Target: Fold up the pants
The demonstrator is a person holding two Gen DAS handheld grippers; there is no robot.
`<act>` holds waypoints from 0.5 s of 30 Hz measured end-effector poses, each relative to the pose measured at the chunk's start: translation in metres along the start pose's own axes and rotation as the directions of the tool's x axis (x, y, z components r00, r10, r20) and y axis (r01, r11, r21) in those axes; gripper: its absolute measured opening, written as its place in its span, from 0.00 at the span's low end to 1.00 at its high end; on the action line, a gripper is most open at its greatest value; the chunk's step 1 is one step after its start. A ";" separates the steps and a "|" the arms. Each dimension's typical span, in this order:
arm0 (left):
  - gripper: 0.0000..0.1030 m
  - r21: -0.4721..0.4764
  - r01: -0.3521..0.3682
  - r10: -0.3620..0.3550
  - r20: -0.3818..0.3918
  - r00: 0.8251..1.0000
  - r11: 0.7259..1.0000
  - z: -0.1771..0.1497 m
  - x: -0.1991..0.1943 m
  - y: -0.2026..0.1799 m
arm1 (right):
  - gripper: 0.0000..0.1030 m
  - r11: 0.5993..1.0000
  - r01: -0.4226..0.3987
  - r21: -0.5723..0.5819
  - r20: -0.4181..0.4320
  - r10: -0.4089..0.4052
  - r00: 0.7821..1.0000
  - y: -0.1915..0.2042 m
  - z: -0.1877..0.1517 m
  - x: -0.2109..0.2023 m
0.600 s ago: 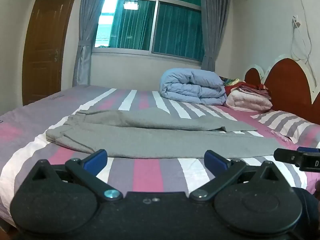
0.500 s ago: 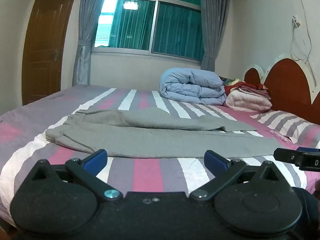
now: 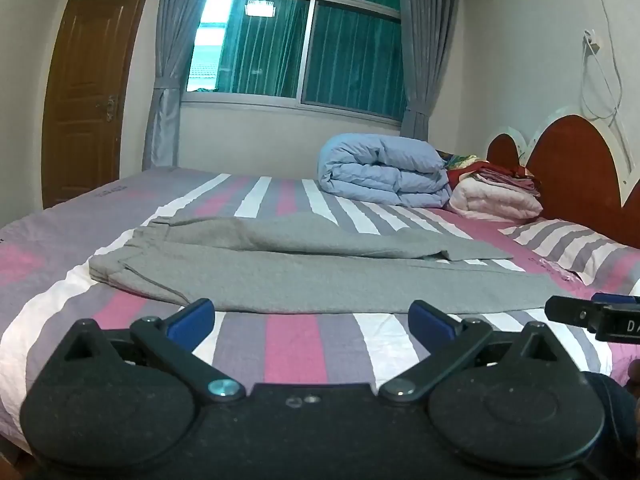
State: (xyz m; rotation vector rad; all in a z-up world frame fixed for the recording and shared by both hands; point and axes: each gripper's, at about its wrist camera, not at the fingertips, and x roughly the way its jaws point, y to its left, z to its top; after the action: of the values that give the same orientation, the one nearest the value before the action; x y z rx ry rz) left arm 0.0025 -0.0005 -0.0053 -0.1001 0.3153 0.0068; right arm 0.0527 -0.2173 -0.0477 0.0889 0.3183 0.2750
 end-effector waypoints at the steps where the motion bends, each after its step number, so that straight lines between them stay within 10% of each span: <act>1: 0.94 -0.001 0.000 0.000 0.000 1.000 1.000 0.000 0.000 0.000 | 1.00 1.000 0.001 0.005 -0.001 -0.001 1.000 0.000 0.002 0.001; 15: 0.94 -0.001 0.001 -0.001 -0.002 1.000 1.000 -0.003 0.006 0.003 | 1.00 1.000 0.004 0.006 -0.003 -0.004 1.000 0.000 -0.001 0.003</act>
State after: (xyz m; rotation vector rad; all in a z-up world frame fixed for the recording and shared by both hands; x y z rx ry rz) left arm 0.0068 0.0017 -0.0102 -0.1011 0.3171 0.0059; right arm 0.0556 -0.2161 -0.0493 0.0938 0.3222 0.2706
